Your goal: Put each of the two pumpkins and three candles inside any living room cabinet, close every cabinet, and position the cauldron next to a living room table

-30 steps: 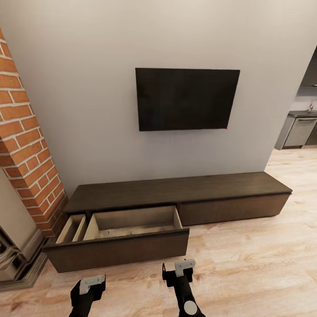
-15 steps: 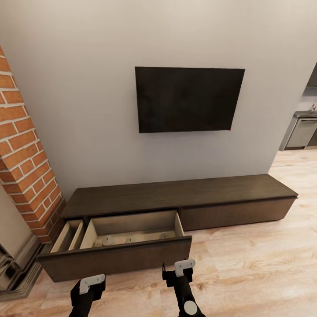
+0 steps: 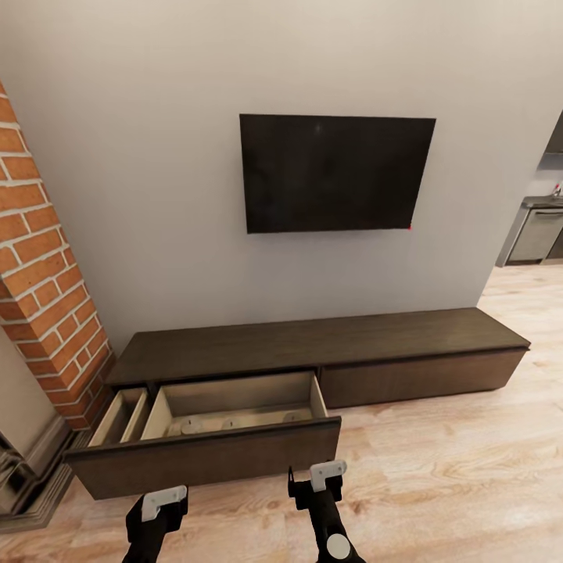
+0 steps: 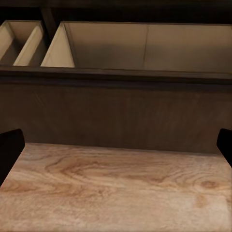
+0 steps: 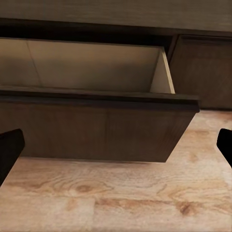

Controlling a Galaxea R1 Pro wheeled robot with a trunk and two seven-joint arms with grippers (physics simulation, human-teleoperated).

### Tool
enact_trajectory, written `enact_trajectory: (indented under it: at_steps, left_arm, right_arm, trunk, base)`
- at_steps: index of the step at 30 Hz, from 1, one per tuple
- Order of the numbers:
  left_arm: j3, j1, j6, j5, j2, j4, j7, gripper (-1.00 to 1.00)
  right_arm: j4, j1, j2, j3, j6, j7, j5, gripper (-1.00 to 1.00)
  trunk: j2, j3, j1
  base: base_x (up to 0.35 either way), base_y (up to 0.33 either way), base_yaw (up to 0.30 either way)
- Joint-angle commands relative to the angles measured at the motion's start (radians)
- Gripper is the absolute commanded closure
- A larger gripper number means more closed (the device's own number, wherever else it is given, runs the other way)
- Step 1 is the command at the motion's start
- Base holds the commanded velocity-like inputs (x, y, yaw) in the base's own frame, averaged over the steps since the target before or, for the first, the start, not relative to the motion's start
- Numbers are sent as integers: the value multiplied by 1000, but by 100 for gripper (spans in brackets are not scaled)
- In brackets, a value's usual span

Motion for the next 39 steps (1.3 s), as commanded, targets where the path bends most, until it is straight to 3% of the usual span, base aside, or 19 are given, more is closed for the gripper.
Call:
enact_trajectory:
  at_steps: [1, 39]
  left_arm:
    - [-9, -1, -4, 6, 1, 0, 8, -100]
    - [-13, -1, -4, 6, 1, 8, 7, -100]
  right_arm:
    - [2, -1, 0, 4, -5, -6, -6, -100]
    - [1, -1, 0, 5, -5, -4, -6, -100]
  trunk:
    - [-8, -4, 4]
    - [-274, -123, 150]
  base:
    - [0, 0, 0]
    - [0, 0, 0]
